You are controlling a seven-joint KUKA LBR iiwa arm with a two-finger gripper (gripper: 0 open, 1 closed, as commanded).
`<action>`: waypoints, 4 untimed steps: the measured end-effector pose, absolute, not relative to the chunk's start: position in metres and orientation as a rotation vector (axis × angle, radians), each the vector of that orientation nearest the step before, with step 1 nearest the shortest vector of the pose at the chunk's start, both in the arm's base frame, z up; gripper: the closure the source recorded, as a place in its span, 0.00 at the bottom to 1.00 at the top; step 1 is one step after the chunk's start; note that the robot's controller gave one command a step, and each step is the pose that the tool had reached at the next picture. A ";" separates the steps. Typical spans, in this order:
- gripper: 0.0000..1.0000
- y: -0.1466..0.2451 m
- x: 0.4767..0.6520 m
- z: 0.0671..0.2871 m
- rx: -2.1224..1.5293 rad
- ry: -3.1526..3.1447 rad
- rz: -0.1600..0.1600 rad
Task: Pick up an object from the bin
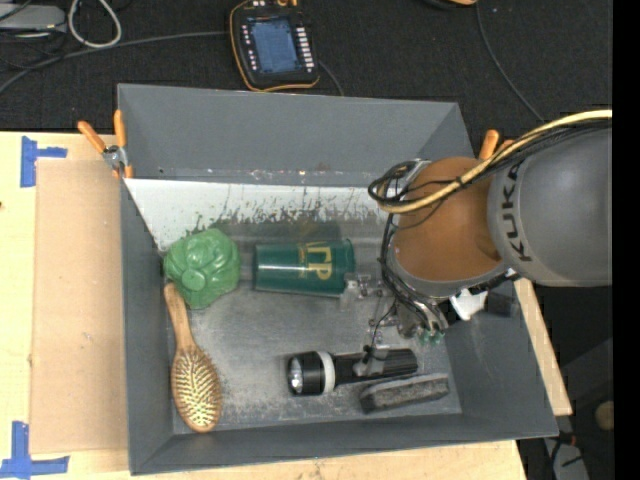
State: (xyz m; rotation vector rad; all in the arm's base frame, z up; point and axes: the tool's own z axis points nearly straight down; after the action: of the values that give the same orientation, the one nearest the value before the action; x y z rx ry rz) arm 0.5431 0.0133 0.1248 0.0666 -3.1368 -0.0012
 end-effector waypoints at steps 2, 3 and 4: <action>0.00 -0.009 0.527 0.117 0.007 -3.154 0.002; 0.00 -0.001 0.521 0.124 0.037 -3.132 -0.001; 0.00 0.003 0.525 0.153 0.050 -3.151 -0.001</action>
Offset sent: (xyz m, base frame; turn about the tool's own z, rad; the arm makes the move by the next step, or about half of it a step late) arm -0.0387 0.0018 -0.0507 -0.0438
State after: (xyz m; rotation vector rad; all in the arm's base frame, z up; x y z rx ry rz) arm 0.5248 0.0027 0.1534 0.0499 -3.1515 -0.0007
